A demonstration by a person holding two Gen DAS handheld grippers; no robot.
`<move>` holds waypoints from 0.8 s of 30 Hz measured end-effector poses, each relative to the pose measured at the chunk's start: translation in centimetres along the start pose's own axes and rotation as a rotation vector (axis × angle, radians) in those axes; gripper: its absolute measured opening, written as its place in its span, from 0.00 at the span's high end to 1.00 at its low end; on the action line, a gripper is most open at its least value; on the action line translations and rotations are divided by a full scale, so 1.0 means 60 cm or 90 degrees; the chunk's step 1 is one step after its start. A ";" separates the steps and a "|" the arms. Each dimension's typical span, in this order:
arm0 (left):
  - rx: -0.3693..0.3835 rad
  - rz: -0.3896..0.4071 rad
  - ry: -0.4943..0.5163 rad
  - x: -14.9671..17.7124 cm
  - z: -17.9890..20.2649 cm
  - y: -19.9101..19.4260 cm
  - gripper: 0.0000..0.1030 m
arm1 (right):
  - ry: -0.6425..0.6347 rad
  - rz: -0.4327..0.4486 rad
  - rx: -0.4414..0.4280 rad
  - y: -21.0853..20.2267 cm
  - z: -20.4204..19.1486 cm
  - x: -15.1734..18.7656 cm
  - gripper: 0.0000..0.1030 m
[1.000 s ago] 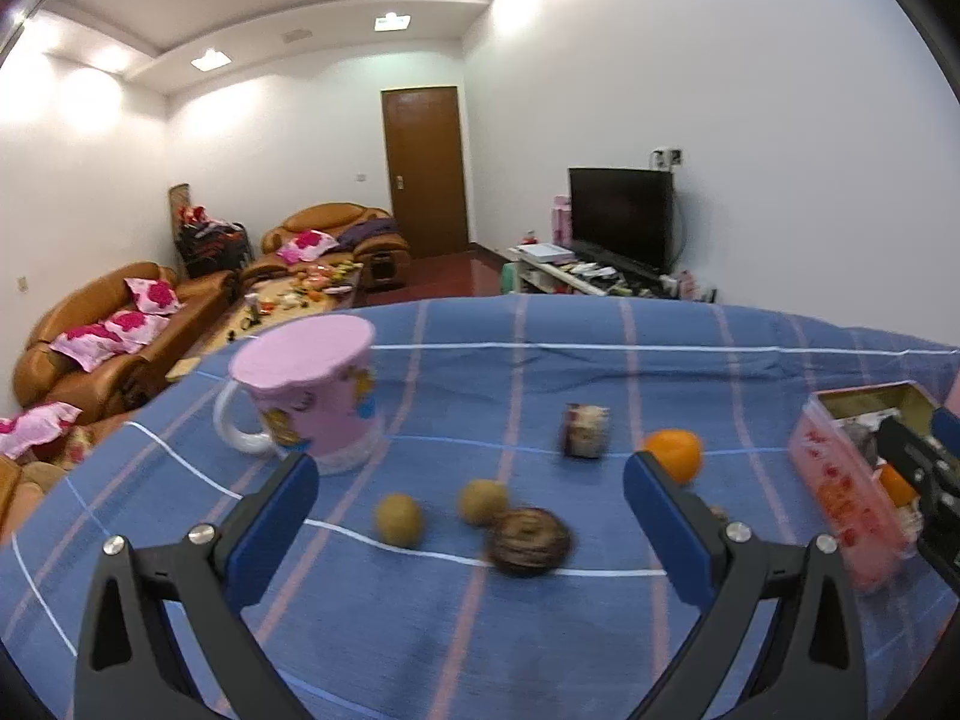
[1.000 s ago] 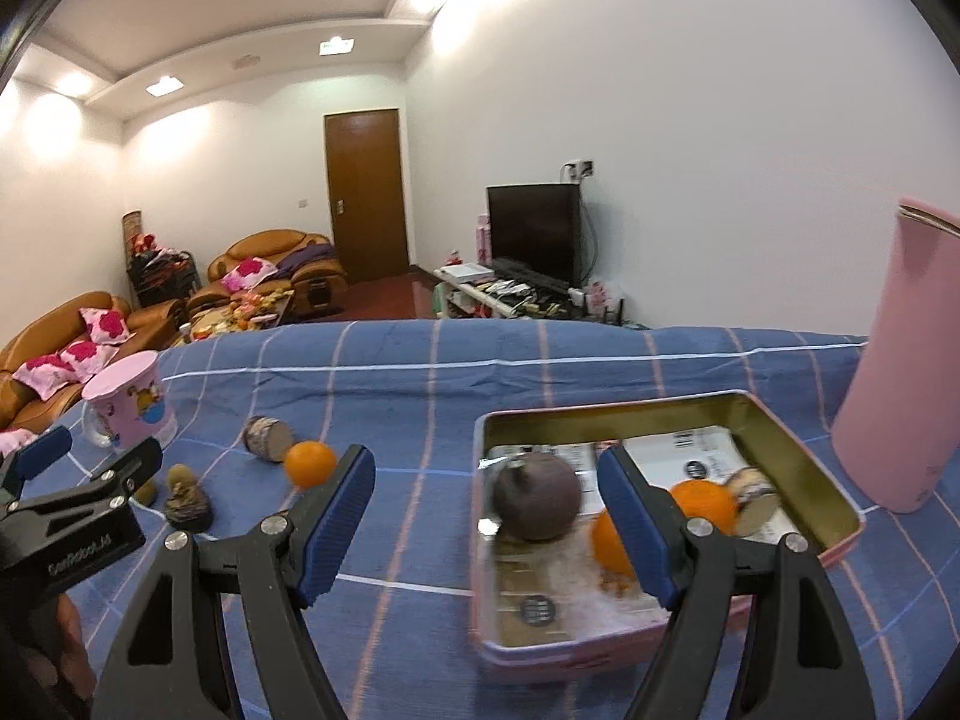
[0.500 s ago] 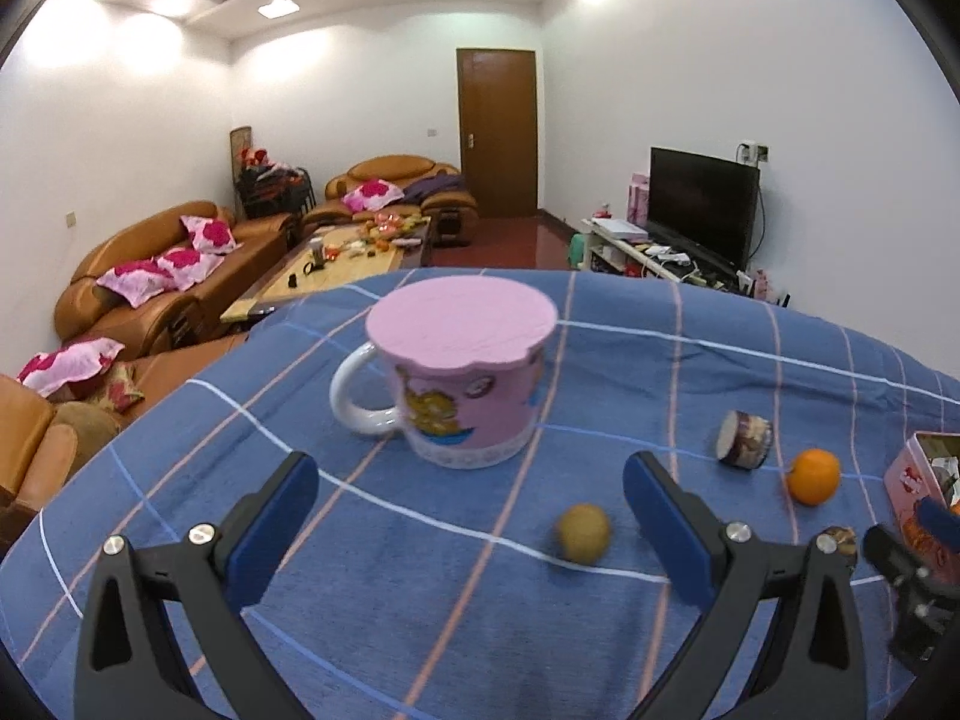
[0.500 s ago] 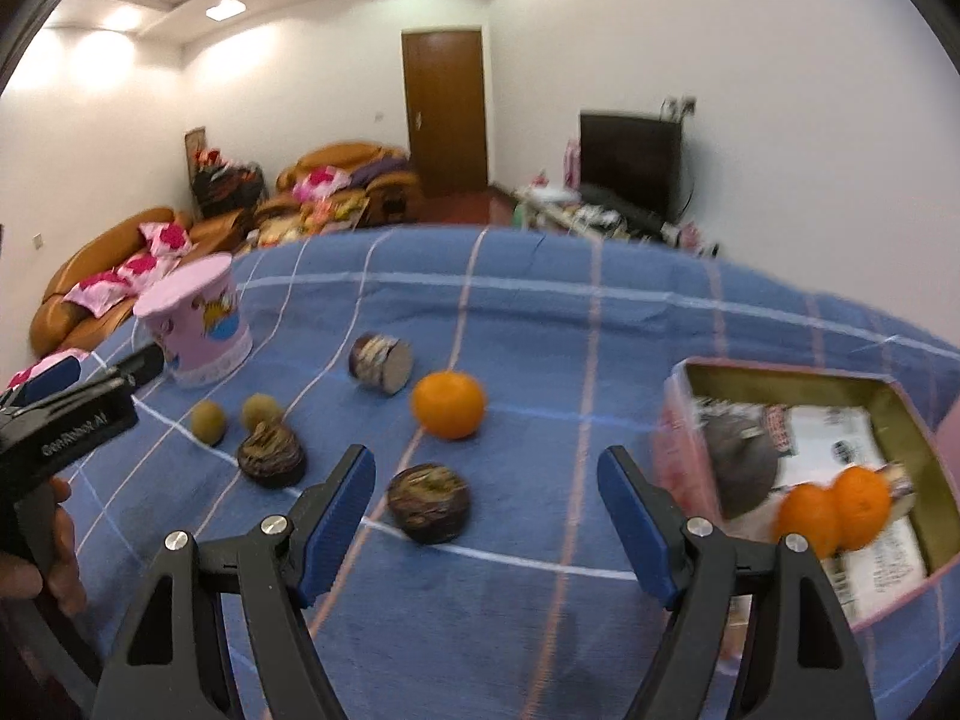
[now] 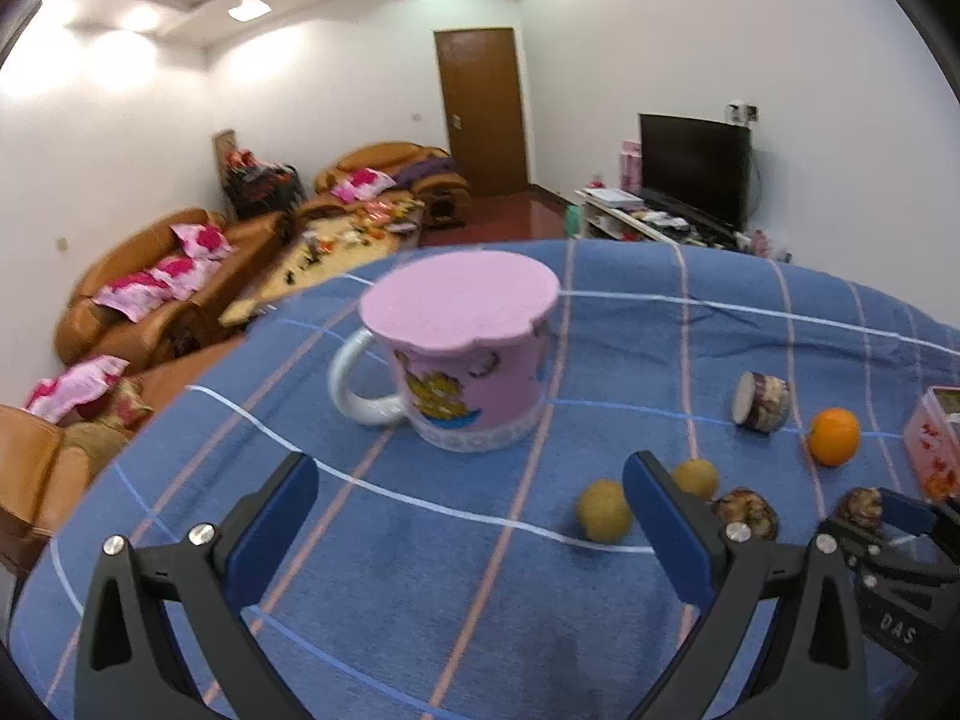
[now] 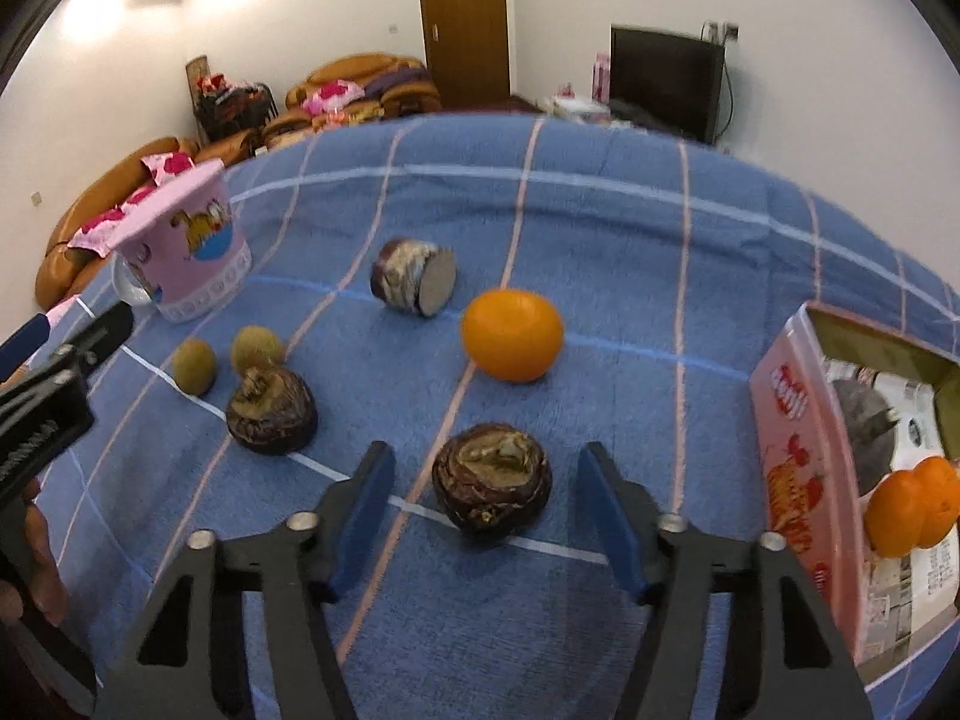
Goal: Organize fruits
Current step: 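Grasp a small yellow-green fruit with the left tool while the right tool grasps a dark brown fruit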
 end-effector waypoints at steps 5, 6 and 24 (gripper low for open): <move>0.021 -0.036 0.044 0.008 0.019 0.015 0.05 | -0.018 0.004 -0.006 -0.005 -0.008 0.003 0.61; 0.016 -0.039 0.053 0.010 0.025 0.017 0.07 | -0.018 0.005 -0.011 -0.008 -0.007 0.005 0.61; 0.102 -0.157 0.046 -0.011 0.052 0.081 0.72 | 0.025 0.023 -0.045 -0.027 0.020 0.018 0.61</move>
Point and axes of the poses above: each gripper's, at about its wrist camera, not at the fingertips, and y roughly the way its jaws point, z to its right, x to its underside, the point moved 1 cm from there along y, roughly the way its jaws point, and after that the axes turned 9 degrees about -z, right-handed, at the moved point
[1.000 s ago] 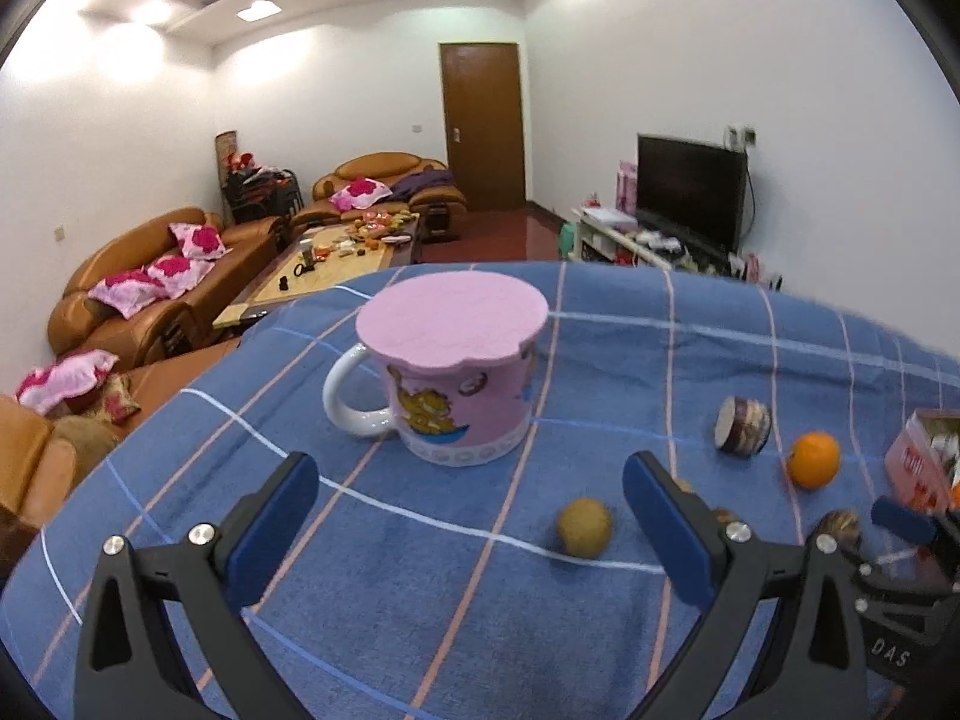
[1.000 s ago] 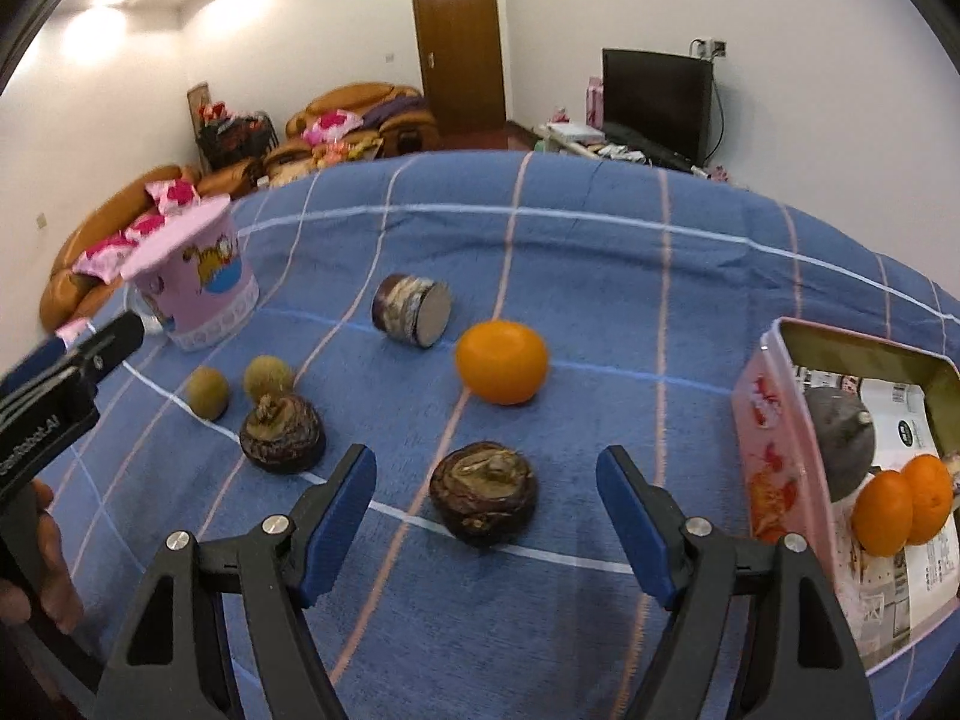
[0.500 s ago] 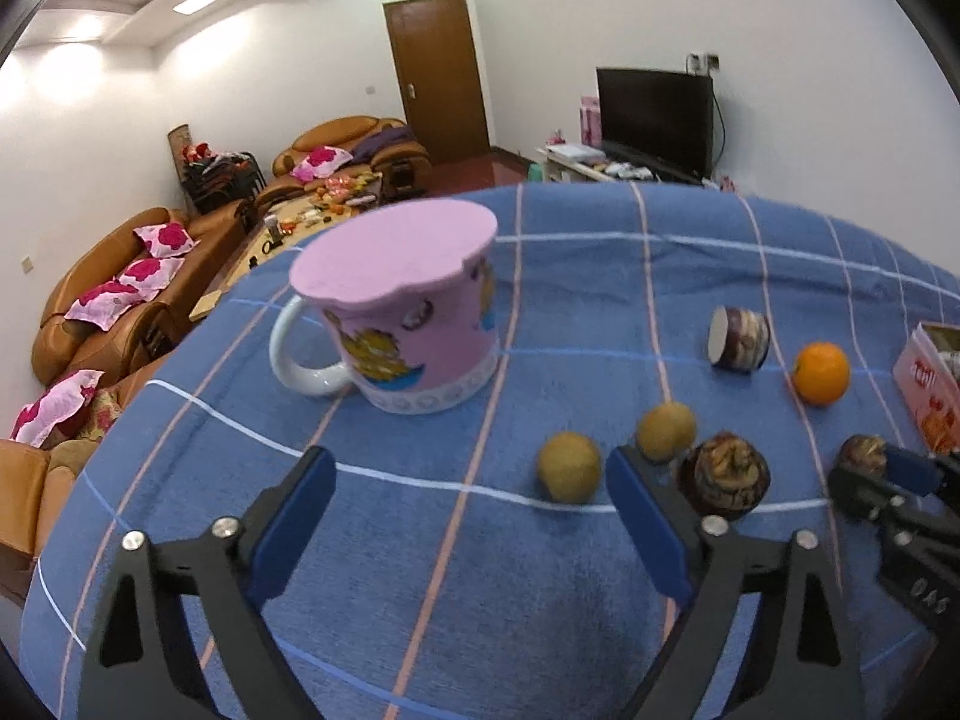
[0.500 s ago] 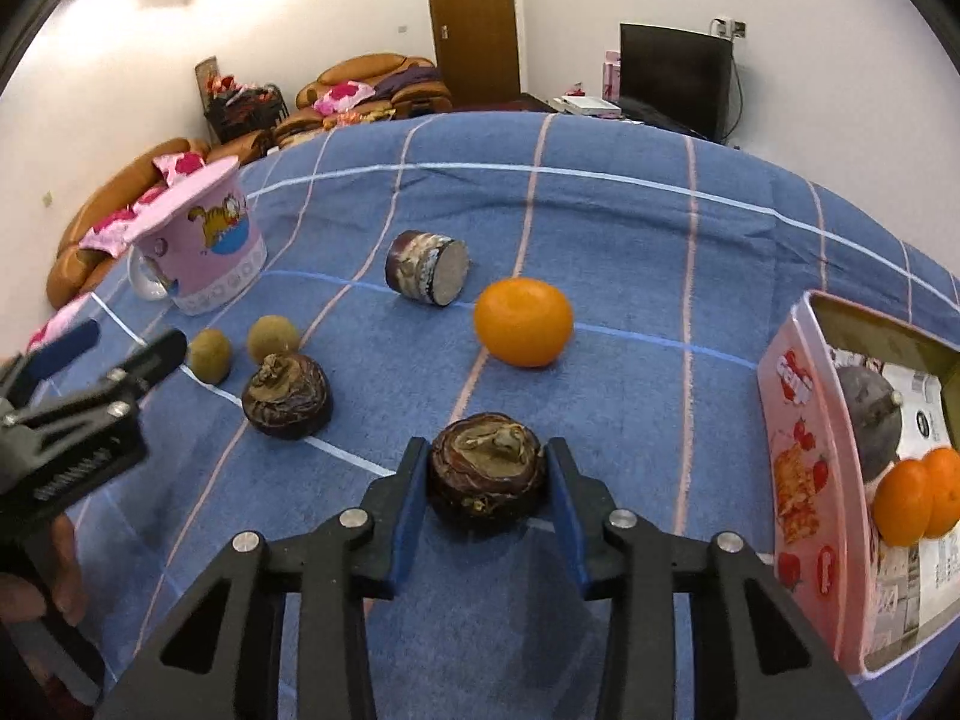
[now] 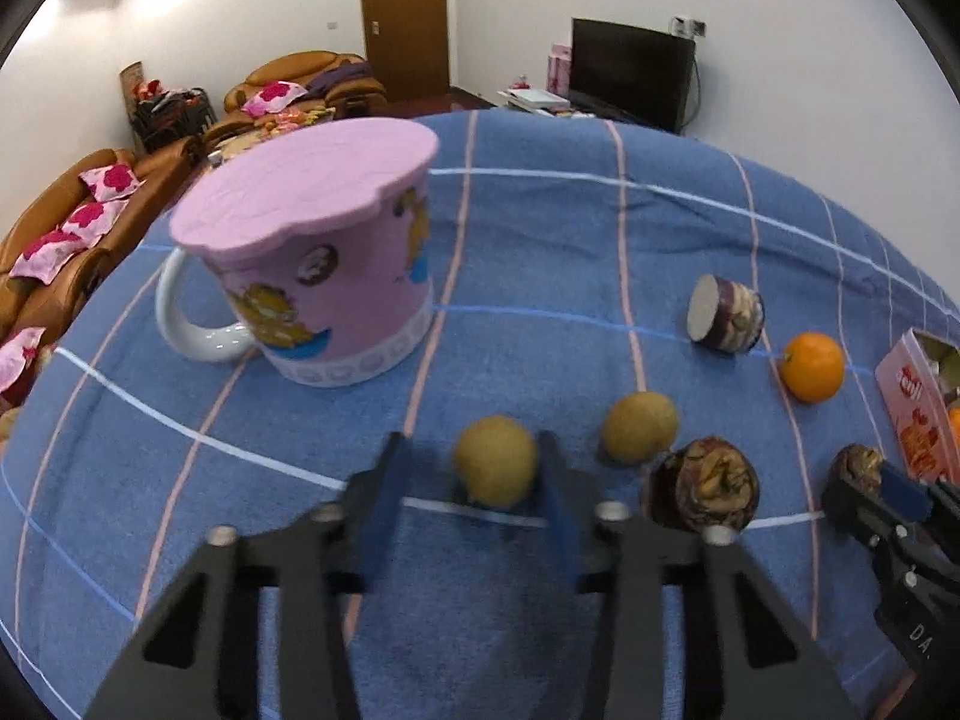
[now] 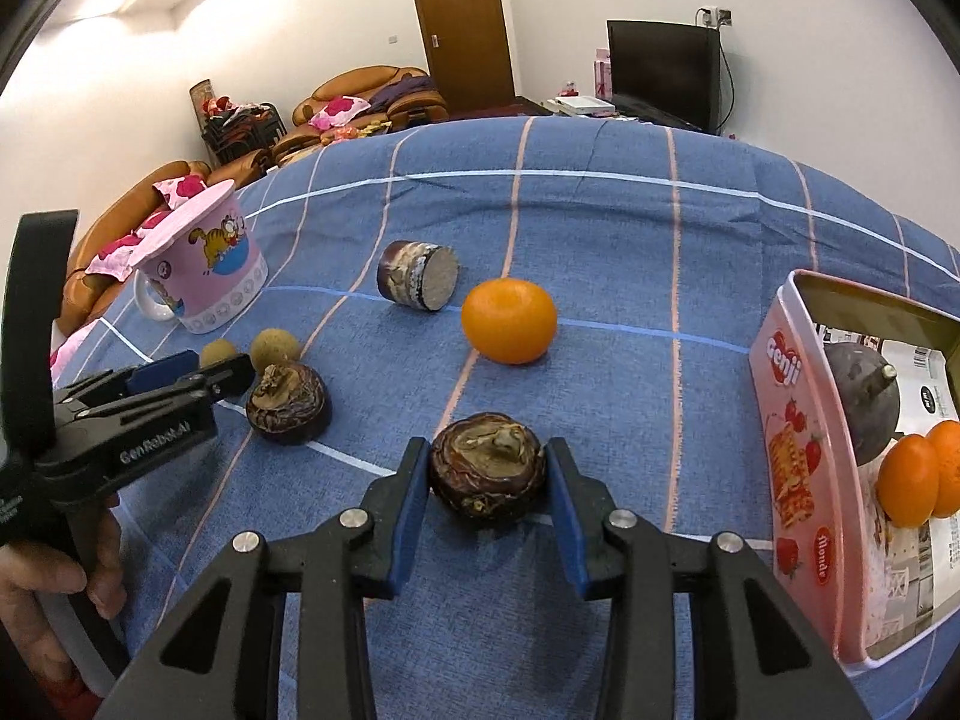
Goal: Organize fruits
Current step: 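Grasp a small yellow-green fruit with the left tool while the right tool grasps a dark brown fruit, then carry the yellow-green fruit and brown fruit in both tools over the tin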
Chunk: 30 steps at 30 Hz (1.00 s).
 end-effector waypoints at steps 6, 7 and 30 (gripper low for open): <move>0.005 0.079 -0.044 0.013 -0.020 -0.041 0.73 | 0.003 0.054 0.015 -0.026 -0.002 0.007 0.61; 0.005 0.105 -0.048 0.017 -0.019 -0.053 0.73 | 0.002 0.067 0.015 -0.033 -0.002 0.007 0.61; -0.020 0.310 0.017 0.078 0.078 -0.156 0.73 | -0.027 0.238 0.145 -0.121 0.002 0.035 0.61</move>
Point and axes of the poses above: each gripper's, at about its wrist camera, not at the fingertips, and y roughly the way its jaws point, z to its right, x to its underside, the point moved 1 cm from there along y, roughly the way its jaws point, and after that the axes turned 9 degrees about -z, right-handed, at the moved point
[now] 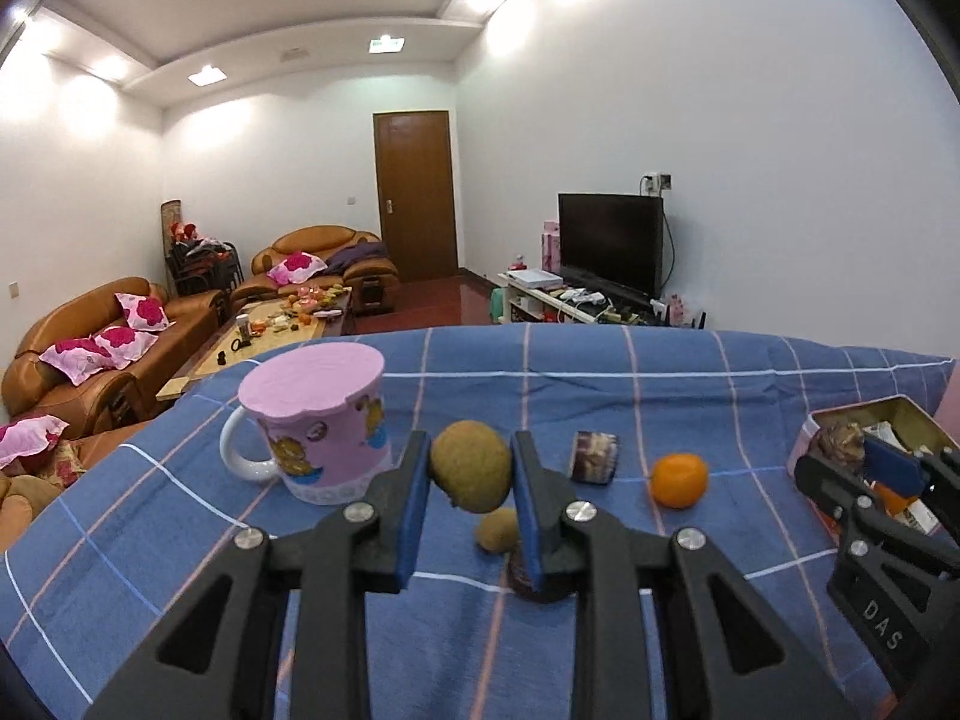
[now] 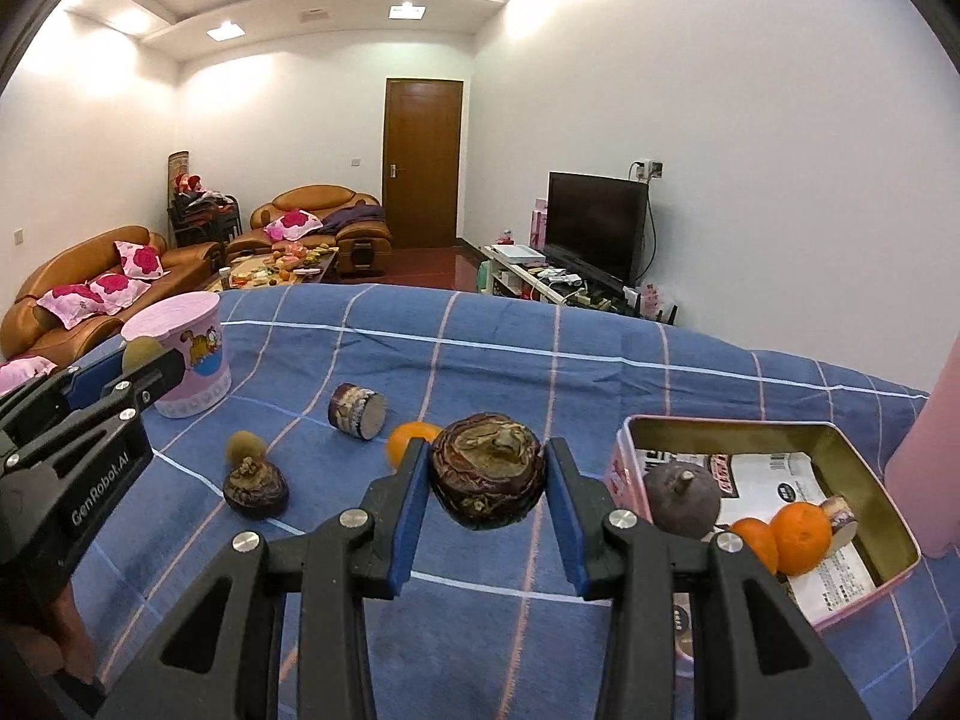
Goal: Organize fruits
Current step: 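Carry the yellow-green fruit and brown fruit in both tools over the tin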
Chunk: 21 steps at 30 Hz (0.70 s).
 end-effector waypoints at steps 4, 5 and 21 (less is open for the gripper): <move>-0.009 -0.002 0.004 0.004 0.021 -0.011 0.73 | 0.002 0.000 0.001 -0.009 0.010 0.007 0.61; -0.009 -0.001 0.005 0.006 0.025 -0.013 0.73 | 0.003 0.000 0.002 -0.011 0.013 0.009 0.61; 0.008 -0.002 0.041 0.022 0.123 -0.045 0.73 | 0.049 -0.028 0.005 -0.025 0.104 0.035 0.61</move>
Point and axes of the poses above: each gripper's, at about its wrist camera, not at the fingertips, and y roughly the way its jaws point, z to its right, x to its underside, the point moved 1 cm from there along y, roughly the way its jaws point, and after that the axes turned 9 degrees about -z, right-handed, at the moved point
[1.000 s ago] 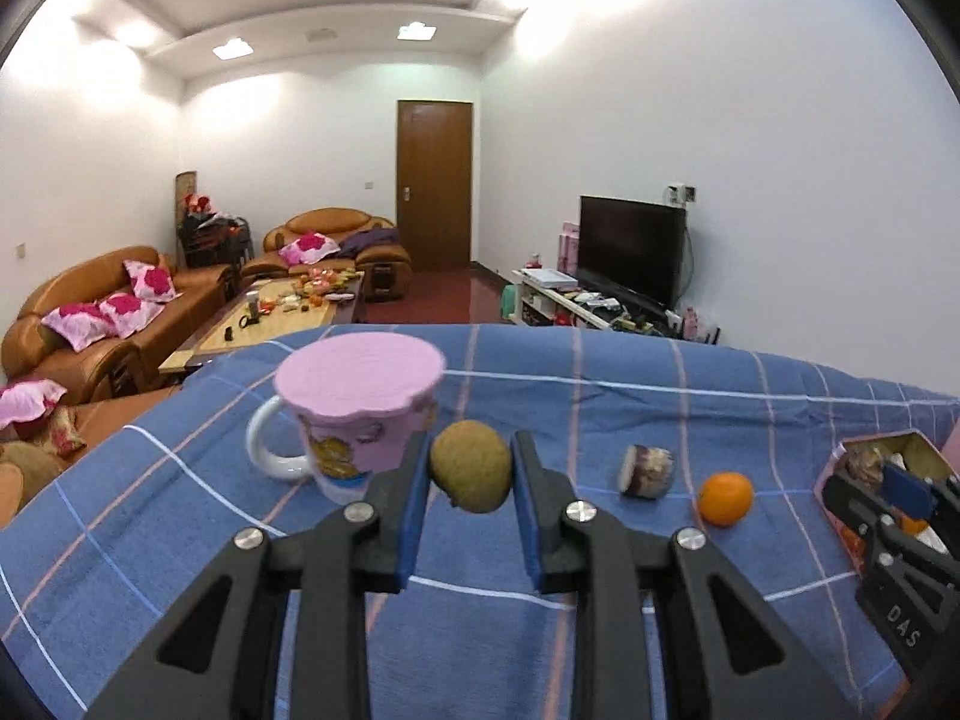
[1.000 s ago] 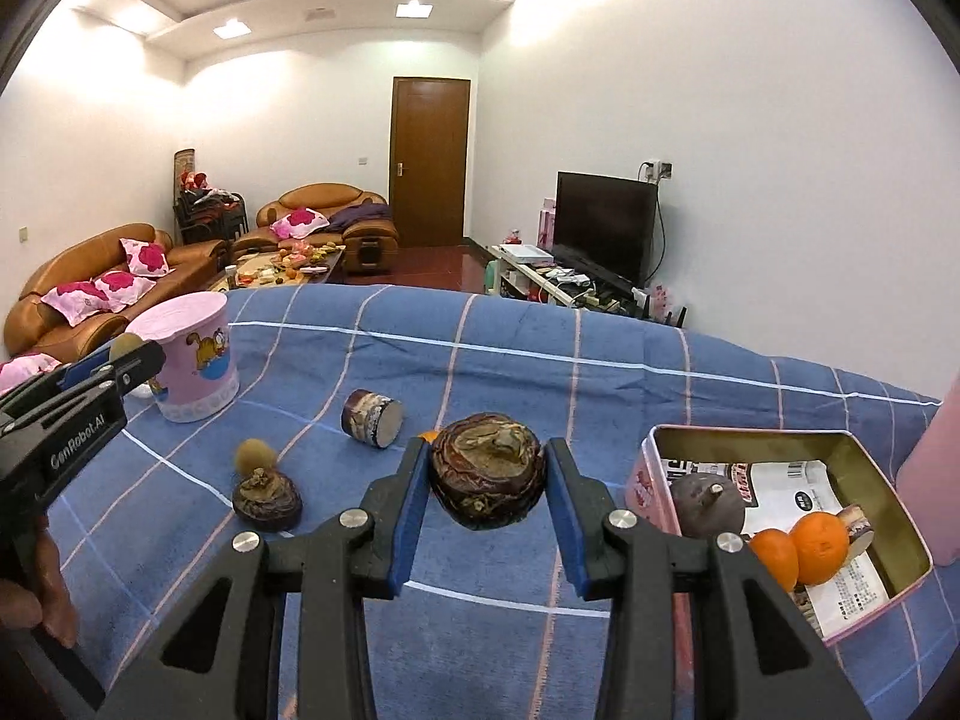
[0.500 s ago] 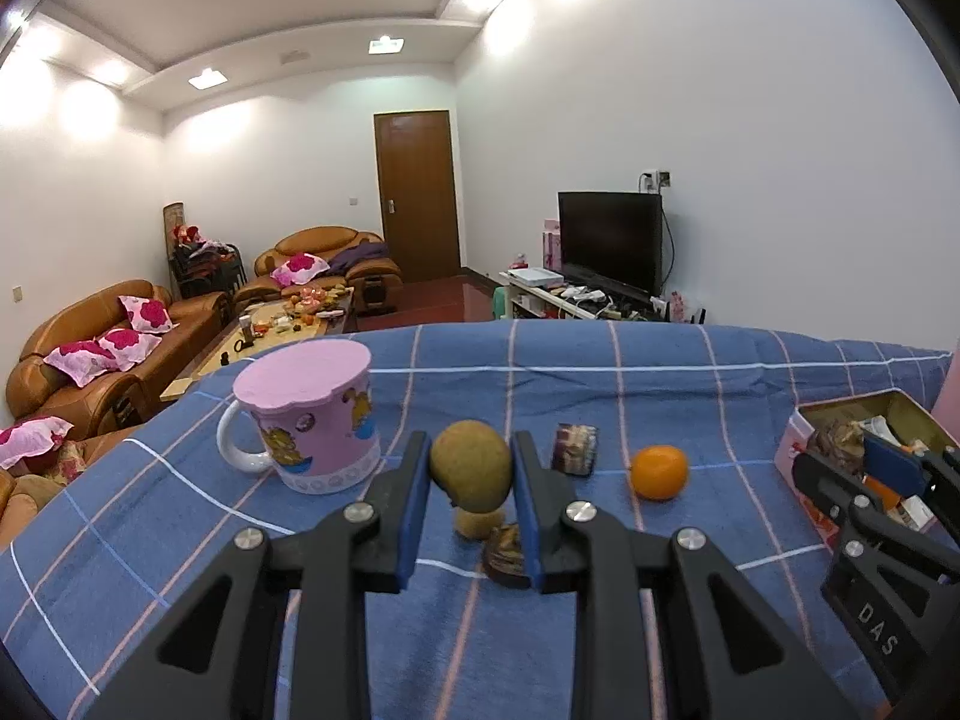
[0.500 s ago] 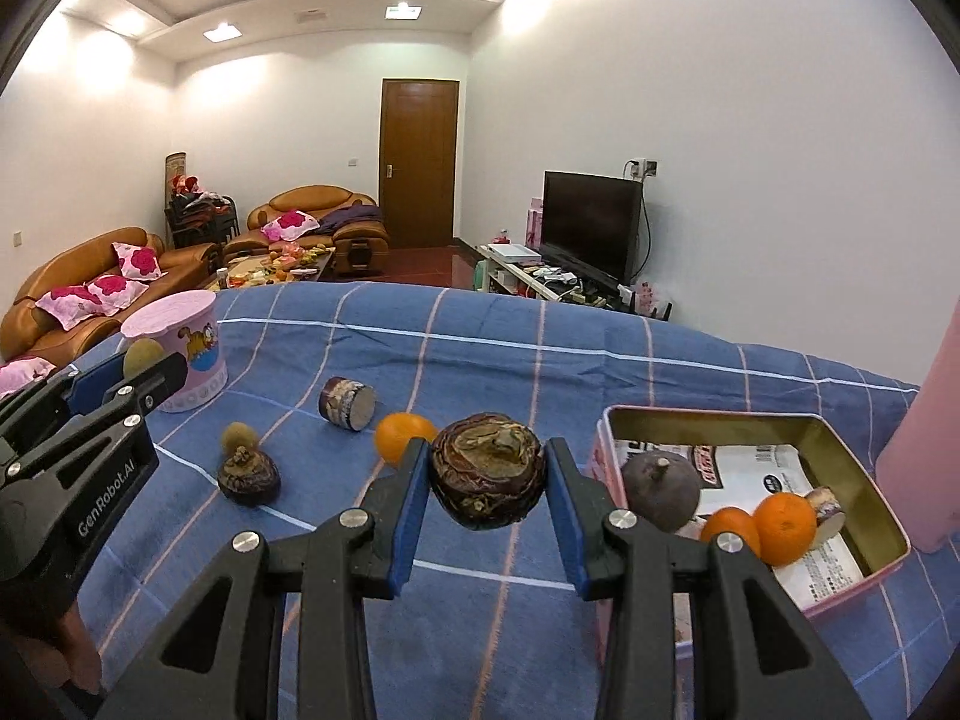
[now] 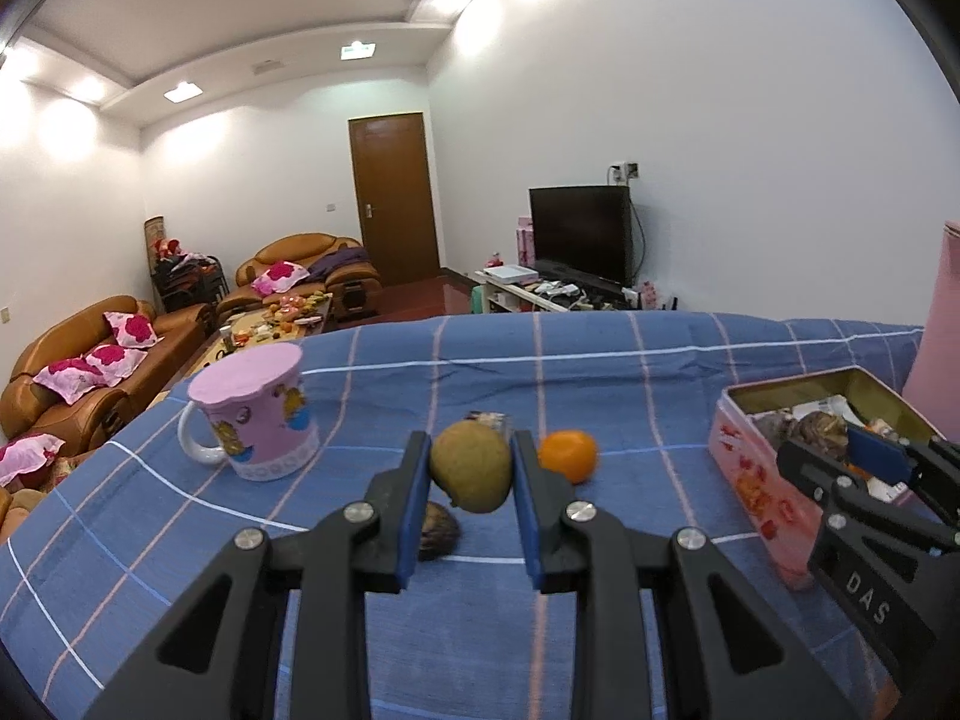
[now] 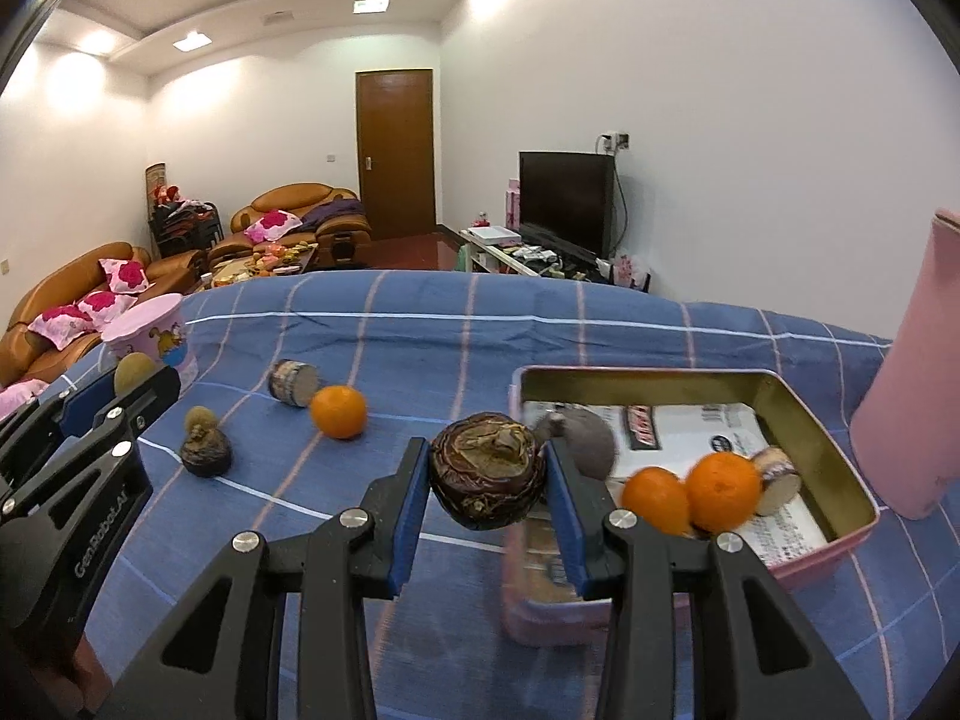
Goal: Organize fruits
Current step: 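Carry the yellow-green fruit and brown fruit in both tools over the tin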
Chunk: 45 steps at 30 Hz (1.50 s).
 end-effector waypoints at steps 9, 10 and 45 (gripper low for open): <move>0.029 -0.007 0.013 -0.001 0.062 -0.005 0.73 | 0.006 0.004 0.031 -0.009 0.070 0.009 0.61; 0.031 -0.008 0.013 0.000 0.067 -0.005 0.73 | 0.005 0.005 0.036 -0.010 0.078 0.009 0.61; 0.146 -0.033 0.070 -0.032 0.284 0.019 0.73 | 0.075 0.019 0.117 -0.003 0.284 -0.022 0.61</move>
Point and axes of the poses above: each gripper's, at about its wrist camera, not at the fingertips, and y roughly the way its jaws point, z to its right, x to its underside, the point moved 1 cm from there along y, roughly the way its jaws point, and after that the axes turned 9 degrees about -z, right-handed, at the moved point
